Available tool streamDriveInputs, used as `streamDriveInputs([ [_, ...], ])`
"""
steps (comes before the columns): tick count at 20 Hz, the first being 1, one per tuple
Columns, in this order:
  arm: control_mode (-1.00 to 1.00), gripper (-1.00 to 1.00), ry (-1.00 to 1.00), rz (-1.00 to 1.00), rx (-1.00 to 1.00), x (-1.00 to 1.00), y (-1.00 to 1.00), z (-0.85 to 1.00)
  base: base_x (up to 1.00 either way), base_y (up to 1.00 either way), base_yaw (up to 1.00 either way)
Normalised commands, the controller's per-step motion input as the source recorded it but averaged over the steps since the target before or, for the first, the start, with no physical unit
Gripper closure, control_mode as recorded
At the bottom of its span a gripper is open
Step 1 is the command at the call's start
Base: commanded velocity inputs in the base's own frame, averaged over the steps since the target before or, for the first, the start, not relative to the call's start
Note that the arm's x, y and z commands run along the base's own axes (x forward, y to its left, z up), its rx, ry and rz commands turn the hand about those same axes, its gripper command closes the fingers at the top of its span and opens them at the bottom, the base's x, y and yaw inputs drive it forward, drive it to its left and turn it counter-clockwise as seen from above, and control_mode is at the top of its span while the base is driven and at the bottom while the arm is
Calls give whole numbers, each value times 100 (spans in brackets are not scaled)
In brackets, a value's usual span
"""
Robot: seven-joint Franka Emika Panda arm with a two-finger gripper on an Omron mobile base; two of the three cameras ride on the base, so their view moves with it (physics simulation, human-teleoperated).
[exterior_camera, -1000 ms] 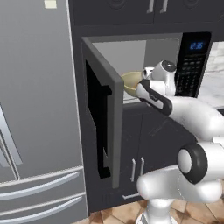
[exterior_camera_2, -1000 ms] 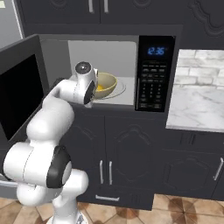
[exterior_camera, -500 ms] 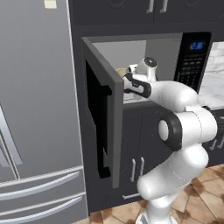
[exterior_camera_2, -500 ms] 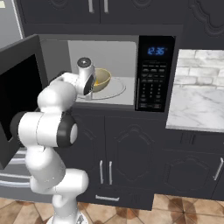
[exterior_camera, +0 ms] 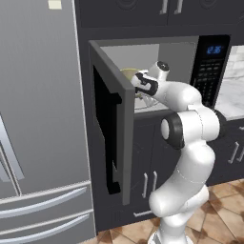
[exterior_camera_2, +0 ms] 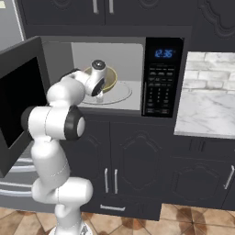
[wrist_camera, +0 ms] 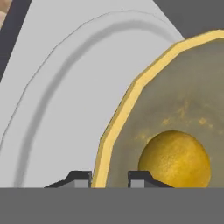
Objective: Pick the lemon from the sink and place it in the bowl. Then pick the bowl and place it in the microwave. Then close the microwave door and press the start button.
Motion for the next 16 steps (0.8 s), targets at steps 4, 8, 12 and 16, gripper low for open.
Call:
streamDriveInputs([
  [4,-100,-100,-11,5,0,-47,0,6,0,0,0],
  [8,-100,-100,-25,2,0,-95,0,12,0,0,0],
  [12,-100,-100,-17,0,0,-100,0,22,0,0,0],
  [16,-100,-100,-4,0,0,-100,0,49,0,0,0],
])
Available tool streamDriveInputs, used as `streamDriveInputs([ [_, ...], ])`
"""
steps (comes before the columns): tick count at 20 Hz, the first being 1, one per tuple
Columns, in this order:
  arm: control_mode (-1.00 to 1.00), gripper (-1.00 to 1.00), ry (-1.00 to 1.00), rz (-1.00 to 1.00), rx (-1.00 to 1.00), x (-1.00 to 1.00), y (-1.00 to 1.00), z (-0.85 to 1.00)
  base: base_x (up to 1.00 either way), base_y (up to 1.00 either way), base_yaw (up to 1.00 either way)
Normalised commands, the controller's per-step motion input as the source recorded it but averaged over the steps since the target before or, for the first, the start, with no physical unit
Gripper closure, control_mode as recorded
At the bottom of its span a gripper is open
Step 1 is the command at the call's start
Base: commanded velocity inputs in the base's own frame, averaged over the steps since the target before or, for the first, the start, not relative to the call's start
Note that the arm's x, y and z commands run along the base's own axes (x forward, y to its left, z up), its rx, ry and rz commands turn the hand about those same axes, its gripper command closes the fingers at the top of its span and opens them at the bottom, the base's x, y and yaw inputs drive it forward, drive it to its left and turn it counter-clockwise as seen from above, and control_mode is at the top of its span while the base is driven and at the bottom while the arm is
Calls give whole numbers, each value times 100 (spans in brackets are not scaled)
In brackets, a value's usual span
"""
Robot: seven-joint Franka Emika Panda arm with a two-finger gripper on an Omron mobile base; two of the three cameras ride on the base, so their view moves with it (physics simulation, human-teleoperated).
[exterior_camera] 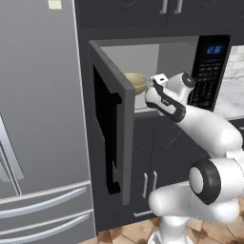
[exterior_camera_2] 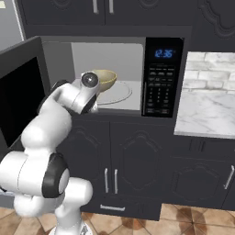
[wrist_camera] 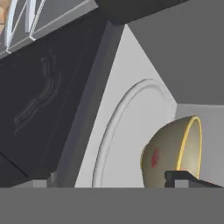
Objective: Pick the lemon from the sink and place it in the bowl. Then pick the bowl and place it in the microwave. Then close the microwave door and press the start button.
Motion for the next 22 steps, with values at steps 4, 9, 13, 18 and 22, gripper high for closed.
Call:
streamDriveInputs([
  [4,-100,-100,0,2,1,-100,0,37,0,0,0],
  [9,-100,-100,0,10,6,-100,0,44,0,0,0],
  [13,-100,-100,0,15,10,-100,-5,60,0,0,0],
  [18,-100,-100,0,22,6,-100,-2,29,0,0,0],
  [22,-100,-100,-7,11,2,-100,0,49,0,0,0],
])
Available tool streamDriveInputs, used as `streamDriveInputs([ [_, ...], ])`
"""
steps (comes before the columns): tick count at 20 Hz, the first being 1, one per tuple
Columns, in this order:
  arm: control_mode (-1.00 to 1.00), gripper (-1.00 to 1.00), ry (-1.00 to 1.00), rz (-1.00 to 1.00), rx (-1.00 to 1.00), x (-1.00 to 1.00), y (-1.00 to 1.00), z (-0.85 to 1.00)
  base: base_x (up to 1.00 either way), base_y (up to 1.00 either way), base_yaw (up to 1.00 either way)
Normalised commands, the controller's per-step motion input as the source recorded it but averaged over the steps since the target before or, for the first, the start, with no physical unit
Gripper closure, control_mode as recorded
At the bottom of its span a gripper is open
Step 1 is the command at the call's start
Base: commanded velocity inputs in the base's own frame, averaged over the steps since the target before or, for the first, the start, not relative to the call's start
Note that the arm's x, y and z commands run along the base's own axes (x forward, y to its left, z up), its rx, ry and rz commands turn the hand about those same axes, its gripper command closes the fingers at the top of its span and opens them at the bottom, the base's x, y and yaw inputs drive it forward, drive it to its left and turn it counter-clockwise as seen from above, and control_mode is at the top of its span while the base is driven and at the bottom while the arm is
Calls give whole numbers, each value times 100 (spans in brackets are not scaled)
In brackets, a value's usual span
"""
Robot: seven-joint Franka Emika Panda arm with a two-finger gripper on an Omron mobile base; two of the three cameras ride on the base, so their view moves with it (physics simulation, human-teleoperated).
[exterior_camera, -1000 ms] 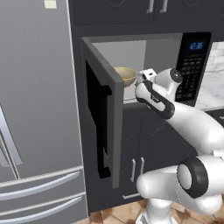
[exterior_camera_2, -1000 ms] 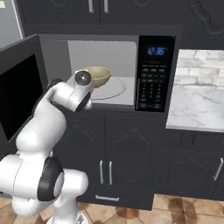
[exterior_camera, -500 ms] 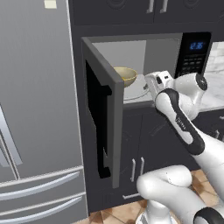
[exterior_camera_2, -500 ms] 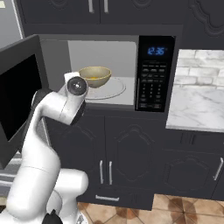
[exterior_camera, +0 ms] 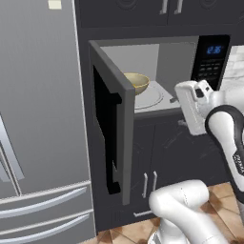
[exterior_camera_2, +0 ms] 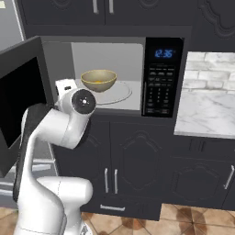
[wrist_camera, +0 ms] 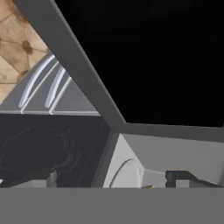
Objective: Pick the lemon from the sink and place it in the bowl. Then pick the bowl and place it in the microwave. Then close the microwave door and press the start button.
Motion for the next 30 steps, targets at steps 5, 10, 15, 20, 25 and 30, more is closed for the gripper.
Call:
streamDriveInputs([
  [5,-100,-100,-10,-8,0,-100,3,76,0,0,0],
  [10,-100,-100,-6,-12,0,-100,14,86,0,0,0],
  [15,-100,-100,-10,-9,0,-100,17,68,0,0,0],
  [20,-100,-100,-6,-12,-3,-100,49,8,0,0,0],
  [25,-100,-100,-2,-17,-1,-100,43,0,0,0,0],
  [30,-100,-100,2,-24,-9,-50,67,-15,0,0,0],
])
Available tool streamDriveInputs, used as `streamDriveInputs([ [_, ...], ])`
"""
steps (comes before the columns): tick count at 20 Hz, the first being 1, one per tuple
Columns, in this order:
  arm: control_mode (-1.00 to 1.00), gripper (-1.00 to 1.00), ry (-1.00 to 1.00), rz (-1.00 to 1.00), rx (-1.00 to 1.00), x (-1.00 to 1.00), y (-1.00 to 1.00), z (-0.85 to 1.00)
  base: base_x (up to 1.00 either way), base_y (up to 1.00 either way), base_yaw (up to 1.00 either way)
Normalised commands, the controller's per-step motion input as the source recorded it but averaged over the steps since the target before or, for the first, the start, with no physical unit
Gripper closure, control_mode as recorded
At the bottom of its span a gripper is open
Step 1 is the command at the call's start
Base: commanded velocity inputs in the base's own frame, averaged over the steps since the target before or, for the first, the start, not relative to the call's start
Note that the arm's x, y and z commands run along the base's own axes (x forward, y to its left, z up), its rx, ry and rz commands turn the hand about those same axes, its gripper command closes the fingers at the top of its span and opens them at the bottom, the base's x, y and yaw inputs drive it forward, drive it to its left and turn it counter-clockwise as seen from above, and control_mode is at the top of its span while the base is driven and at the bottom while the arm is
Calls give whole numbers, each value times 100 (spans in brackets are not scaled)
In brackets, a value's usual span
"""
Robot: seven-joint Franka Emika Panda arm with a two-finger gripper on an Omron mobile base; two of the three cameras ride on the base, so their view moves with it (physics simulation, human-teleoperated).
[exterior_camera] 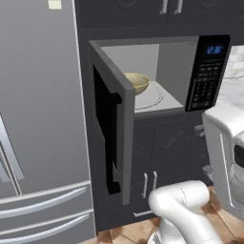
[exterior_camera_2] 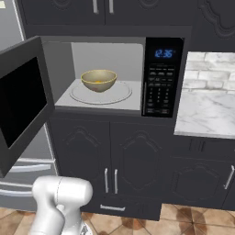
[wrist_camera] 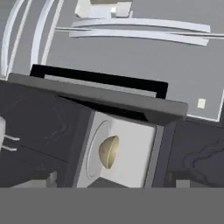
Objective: Pick the lemon from the sink and place it in the bowl. Then pick the bowl and place it in the microwave. Then close the microwave door and press the start button.
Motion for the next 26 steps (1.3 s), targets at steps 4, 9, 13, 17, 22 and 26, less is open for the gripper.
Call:
streamDriveInputs([
  [4,-100,-100,2,-27,-13,-6,76,-22,0,0,0],
  [9,-100,-100,9,-27,-15,36,85,-47,0,0,0],
  [13,-100,-100,6,-19,-15,93,87,-75,0,0,0],
  [17,-100,-100,2,-16,-14,99,75,-59,0,0,0],
  [22,-100,-100,1,-7,-6,100,12,-50,0,0,0],
  [26,-100,-100,0,0,0,75,-58,-29,0,0,0],
])
